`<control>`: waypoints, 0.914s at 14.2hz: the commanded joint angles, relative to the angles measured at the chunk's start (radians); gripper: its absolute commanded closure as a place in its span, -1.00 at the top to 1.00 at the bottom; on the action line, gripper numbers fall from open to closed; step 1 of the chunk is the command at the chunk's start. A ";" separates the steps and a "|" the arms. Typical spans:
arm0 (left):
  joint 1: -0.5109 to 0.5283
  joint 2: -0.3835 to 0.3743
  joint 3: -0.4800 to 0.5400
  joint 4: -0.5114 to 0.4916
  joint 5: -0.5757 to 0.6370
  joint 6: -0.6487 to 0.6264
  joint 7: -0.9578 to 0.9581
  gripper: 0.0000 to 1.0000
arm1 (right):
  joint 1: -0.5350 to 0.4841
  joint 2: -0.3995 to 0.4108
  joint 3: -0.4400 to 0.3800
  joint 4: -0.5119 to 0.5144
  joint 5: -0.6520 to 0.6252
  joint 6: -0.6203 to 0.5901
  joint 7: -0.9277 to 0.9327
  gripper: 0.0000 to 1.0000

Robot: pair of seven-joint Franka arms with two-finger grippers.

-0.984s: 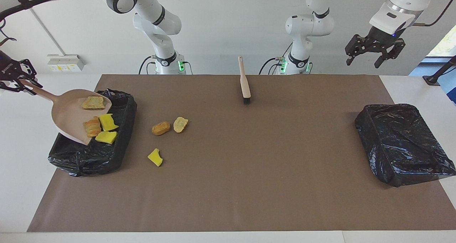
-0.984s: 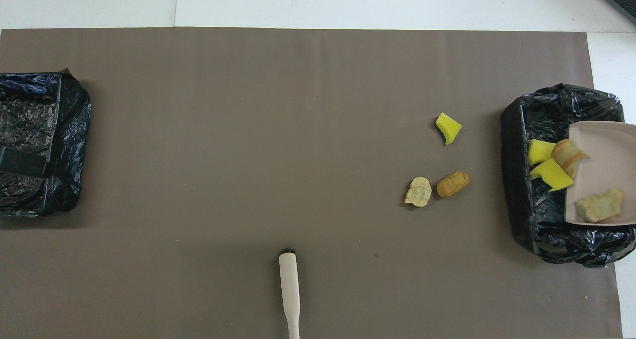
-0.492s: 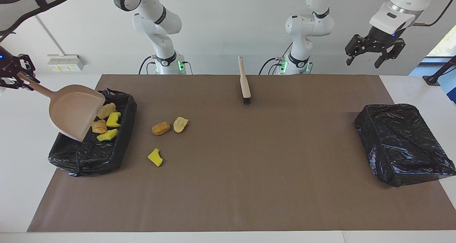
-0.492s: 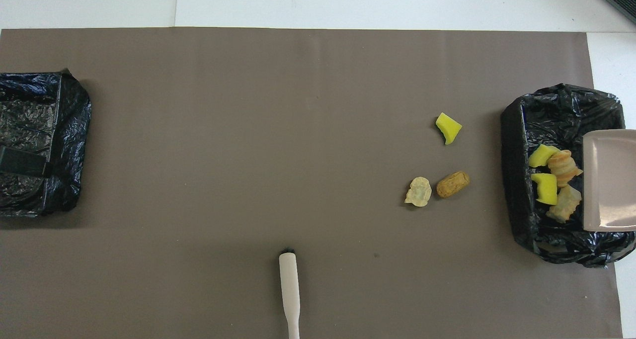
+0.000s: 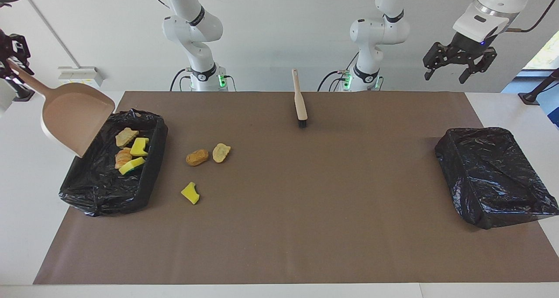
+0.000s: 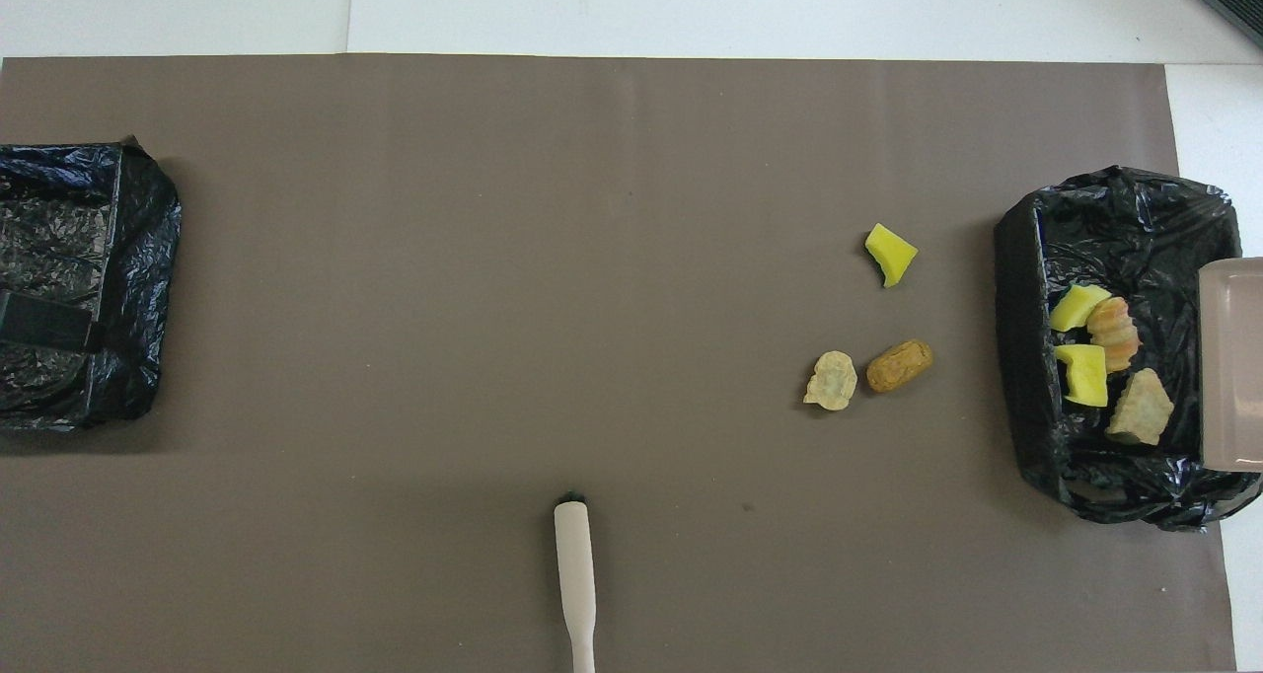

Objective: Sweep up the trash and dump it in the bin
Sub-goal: 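Bring the empty dustpan back to the table center with the right gripper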

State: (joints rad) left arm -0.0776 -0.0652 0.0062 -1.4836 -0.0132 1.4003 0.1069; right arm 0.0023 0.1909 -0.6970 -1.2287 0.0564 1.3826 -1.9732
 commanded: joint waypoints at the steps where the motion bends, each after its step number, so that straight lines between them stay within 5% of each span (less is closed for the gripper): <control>1: -0.011 0.001 0.009 0.013 0.018 -0.003 -0.006 1.00 | 0.001 -0.099 0.088 0.003 -0.014 -0.059 0.068 -1.00; 6: -0.011 0.001 0.009 0.013 0.018 -0.003 -0.006 1.00 | -0.001 -0.128 0.313 -0.002 0.071 -0.054 0.487 -1.00; 13: -0.011 0.001 0.009 0.013 0.018 -0.001 -0.006 1.00 | 0.001 -0.055 0.761 -0.034 -0.046 0.143 1.274 -1.00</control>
State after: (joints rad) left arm -0.0776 -0.0652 0.0063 -1.4836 -0.0132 1.4003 0.1069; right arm 0.0193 0.0991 -0.0032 -1.2420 0.0350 1.4600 -0.8512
